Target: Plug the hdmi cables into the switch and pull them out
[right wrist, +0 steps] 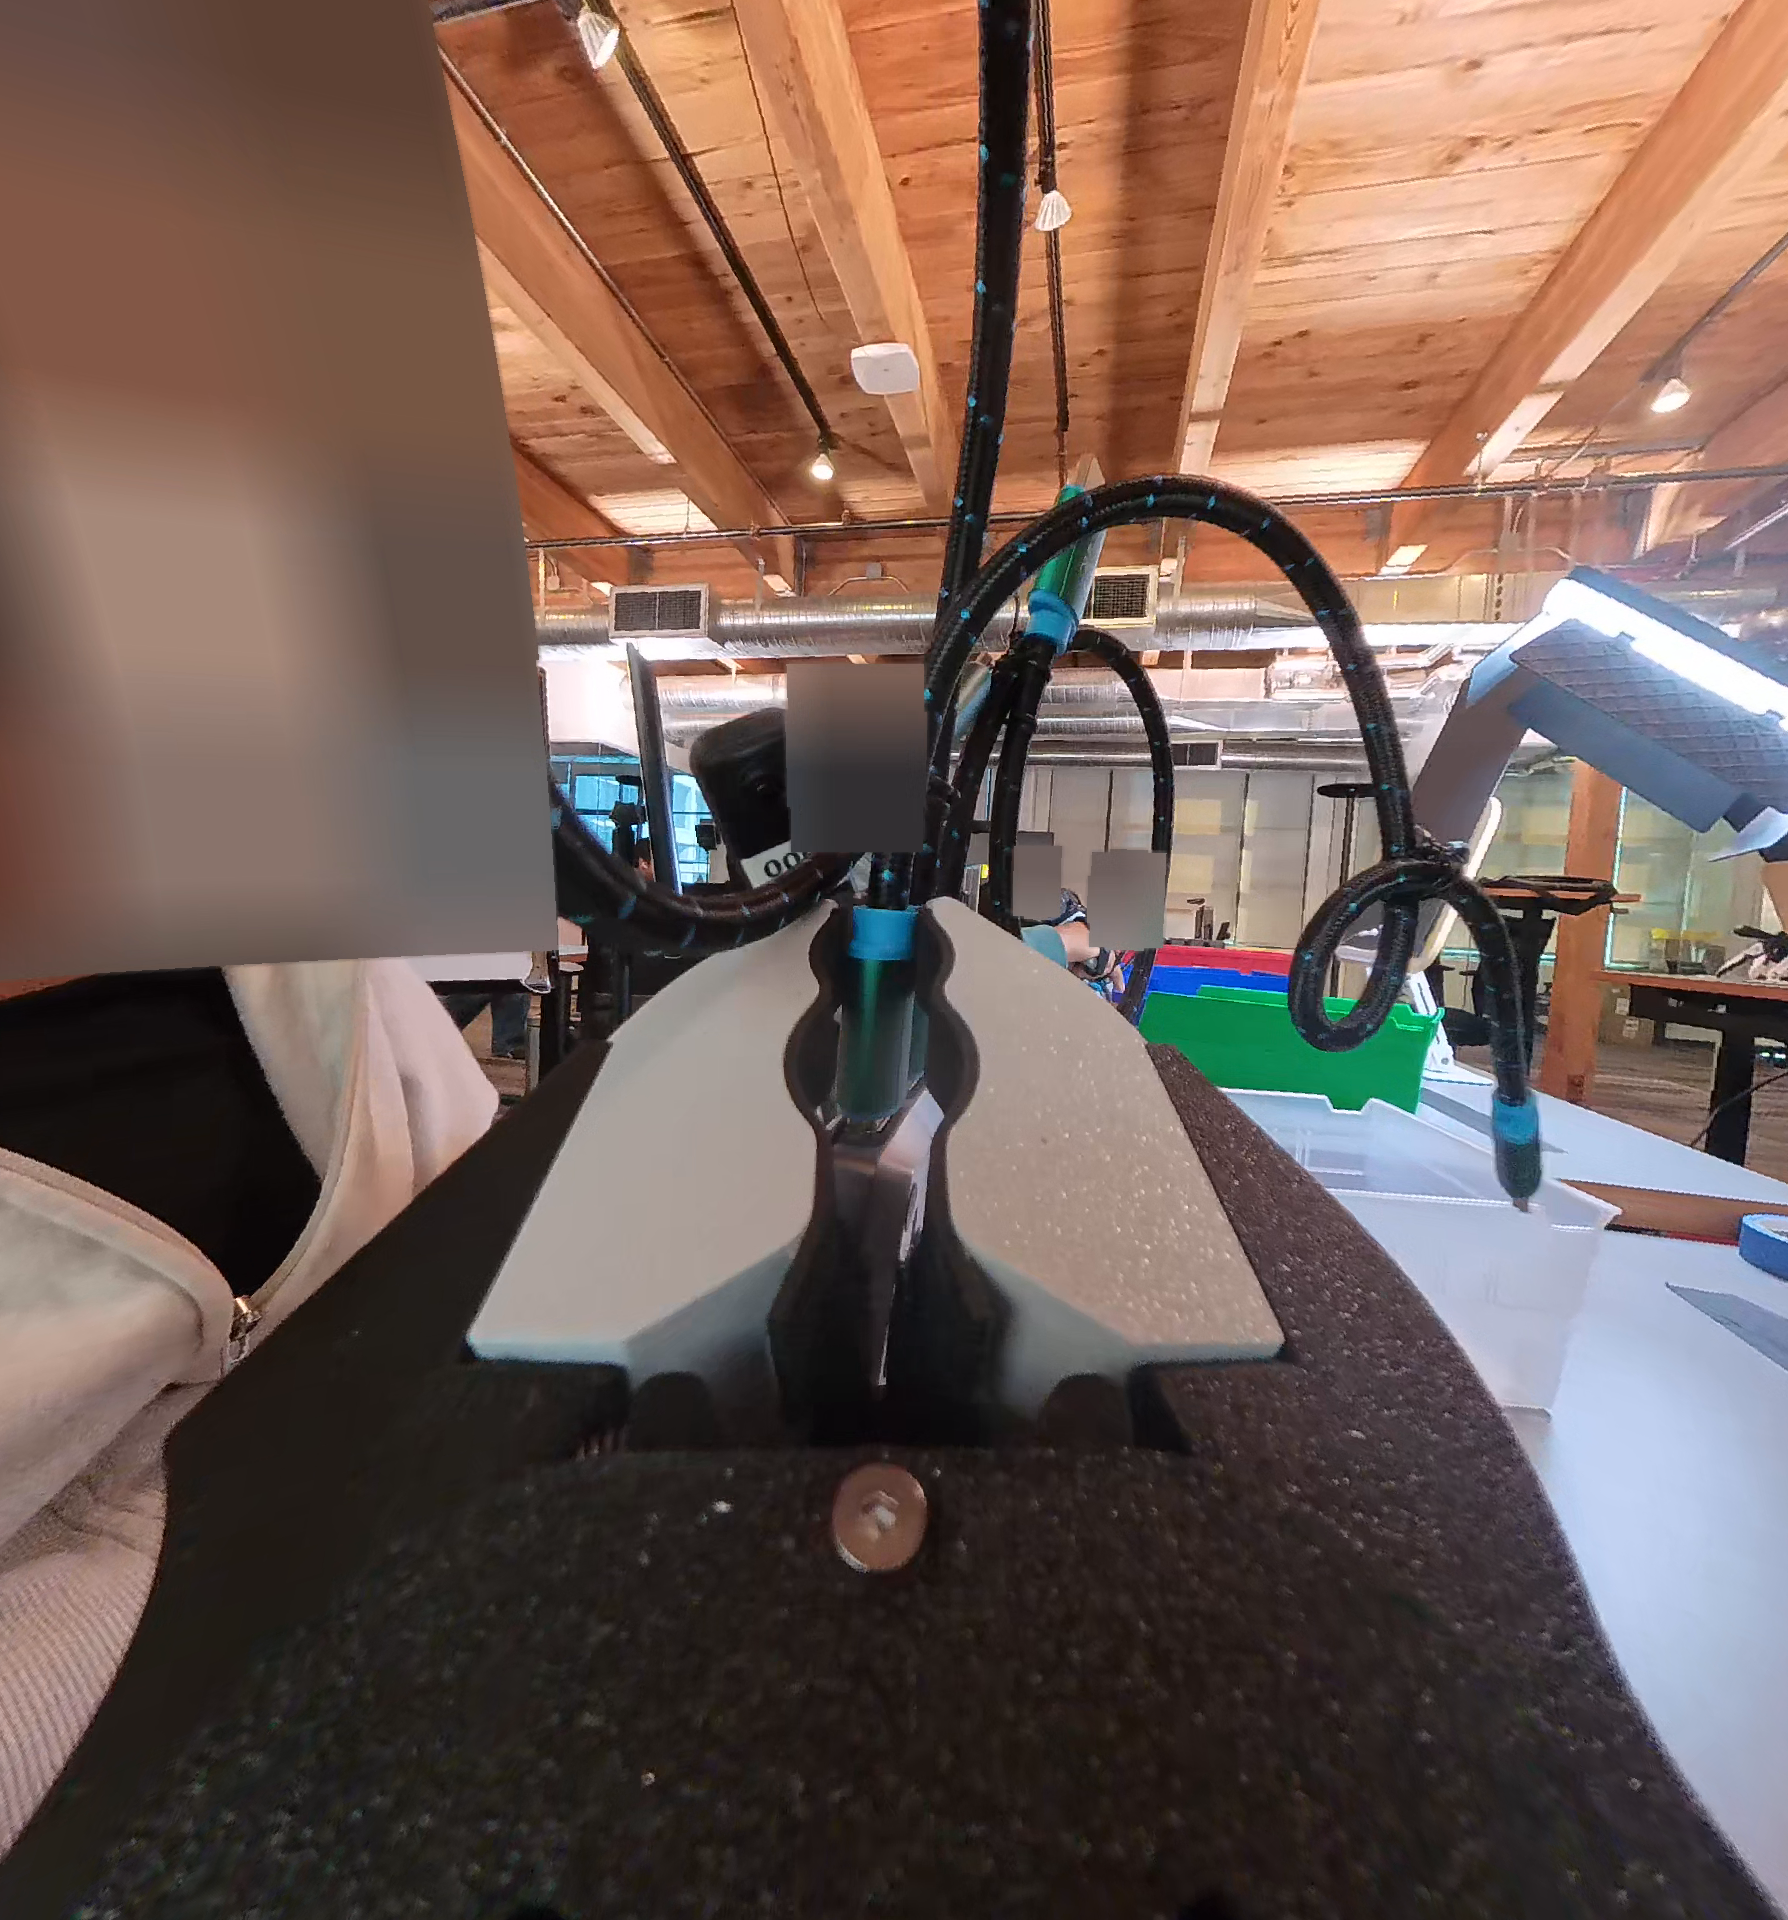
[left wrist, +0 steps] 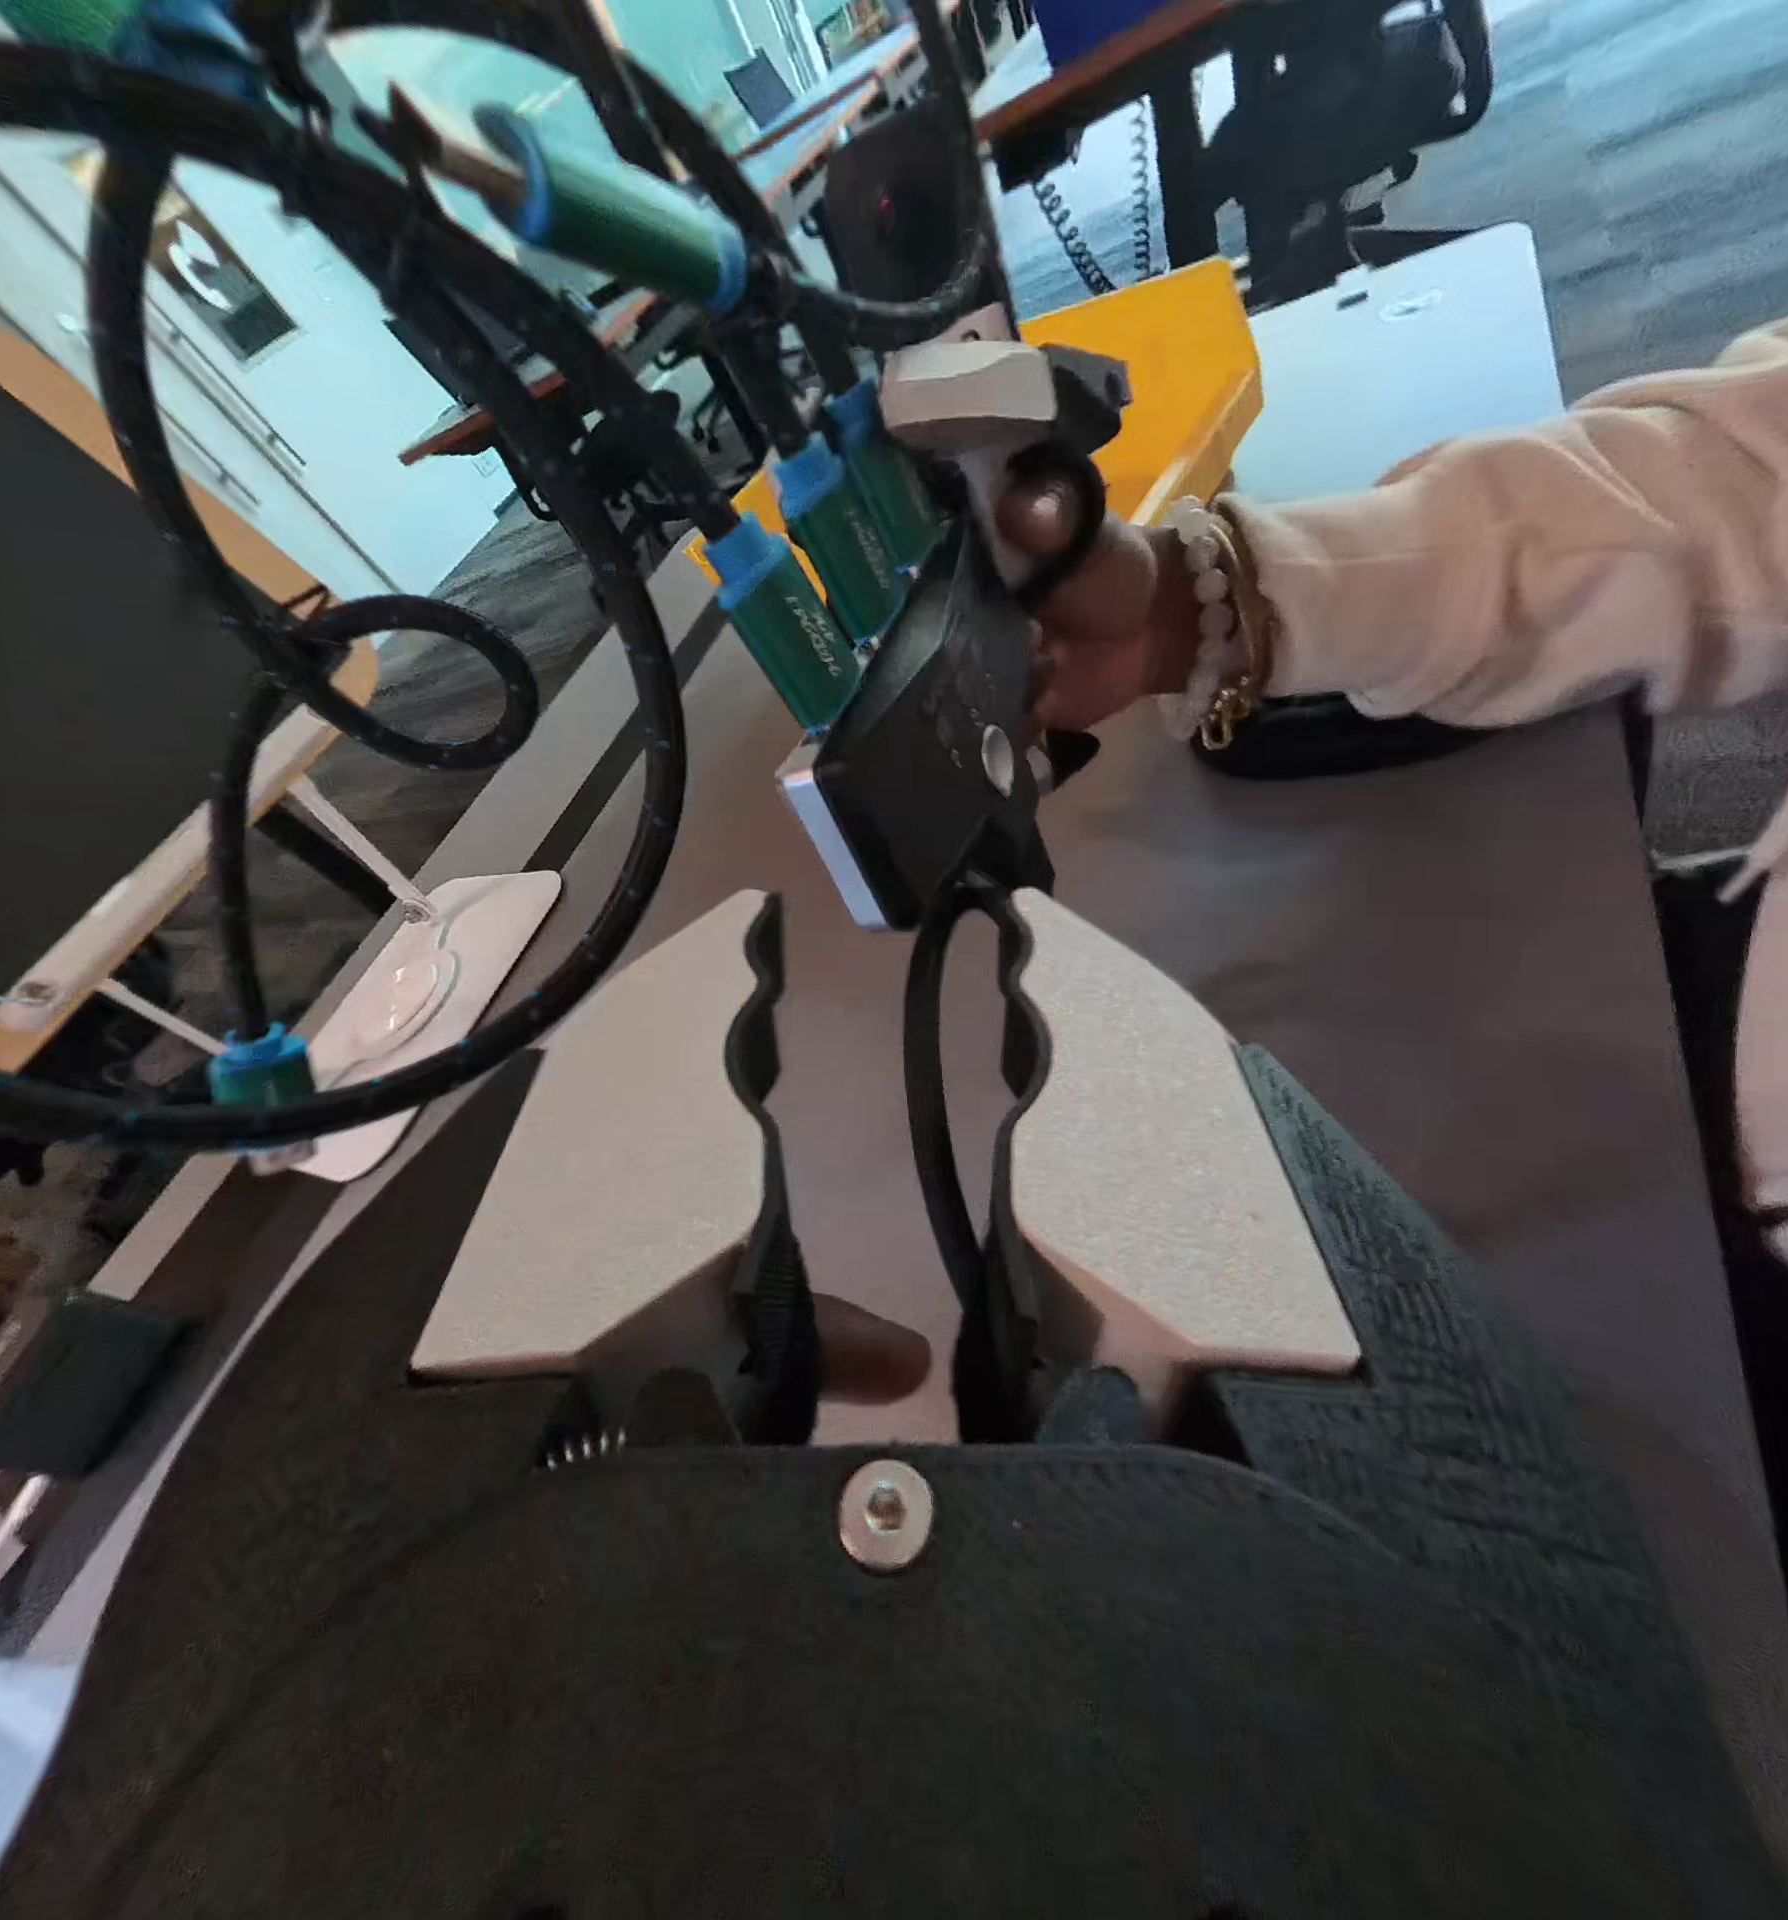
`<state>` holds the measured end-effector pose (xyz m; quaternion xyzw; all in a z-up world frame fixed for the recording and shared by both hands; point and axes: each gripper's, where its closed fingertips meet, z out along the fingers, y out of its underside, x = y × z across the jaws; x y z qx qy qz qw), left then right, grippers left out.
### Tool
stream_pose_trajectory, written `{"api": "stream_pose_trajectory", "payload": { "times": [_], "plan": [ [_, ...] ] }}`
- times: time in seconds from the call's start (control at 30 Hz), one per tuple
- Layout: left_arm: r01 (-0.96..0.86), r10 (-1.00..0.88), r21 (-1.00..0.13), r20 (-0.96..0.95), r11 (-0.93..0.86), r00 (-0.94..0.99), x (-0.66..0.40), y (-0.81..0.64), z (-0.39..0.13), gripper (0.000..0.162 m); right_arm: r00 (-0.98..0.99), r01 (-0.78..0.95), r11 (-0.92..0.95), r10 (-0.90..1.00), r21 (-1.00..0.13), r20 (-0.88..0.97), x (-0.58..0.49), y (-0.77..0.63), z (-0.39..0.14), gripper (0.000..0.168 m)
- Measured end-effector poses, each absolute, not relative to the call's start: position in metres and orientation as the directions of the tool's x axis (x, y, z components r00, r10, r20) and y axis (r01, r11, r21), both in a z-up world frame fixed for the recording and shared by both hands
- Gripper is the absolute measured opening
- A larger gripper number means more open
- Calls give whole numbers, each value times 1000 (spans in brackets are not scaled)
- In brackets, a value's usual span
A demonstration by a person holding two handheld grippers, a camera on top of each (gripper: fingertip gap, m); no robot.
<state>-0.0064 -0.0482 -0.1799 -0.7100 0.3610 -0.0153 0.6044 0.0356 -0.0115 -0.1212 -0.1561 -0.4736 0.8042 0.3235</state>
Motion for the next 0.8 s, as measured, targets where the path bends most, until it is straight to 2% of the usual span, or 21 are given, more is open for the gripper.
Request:
{"api": "stream_pose_trajectory", "payload": {
  "times": [0.13,0.2,0.27,0.3,0.33,0.37,0.4,0.47,0.63,0.8],
  "plan": [
    [-378,-571,-925,-329,36,752,15,-25,-183,77,-769,-367,-349,636,-863,70,39,-18,-121,12],
    [-314,-631,-948,-272,47,727,36,-16,-191,82,-776,-368,-347,625,-863,80,39,-21,-122,12],
    [-175,-656,-976,-218,131,722,56,-7,-183,83,-781,-365,-340,619,-866,86,40,-23,-123,12],
    [-72,-634,-974,-194,214,748,56,-2,-170,71,-780,-365,-341,620,-866,84,40,-22,-122,12],
    [34,-622,-965,-140,259,770,53,1,-160,51,-768,-367,-338,635,-867,78,39,-20,-122,12],
    [112,-627,-963,-68,243,776,49,3,-157,39,-747,-370,-330,661,-868,67,35,-16,-122,12],
    [123,-632,-973,-29,196,775,47,6,-160,40,-719,-369,-319,693,-873,51,31,-11,-122,12],
    [32,-574,-993,-38,111,818,38,15,-172,36,-645,-368,-282,764,-886,25,21,-1,-125,12],
    [-56,-362,-996,-76,67,929,10,33,-182,33,-417,-335,-230,906,-914,-75,-3,23,-133,16],
    [-102,-205,-995,-99,-4,974,-3,42,-189,32,-130,-333,-27,991,-943,17,-10,42,-137,24]
  ]
}}
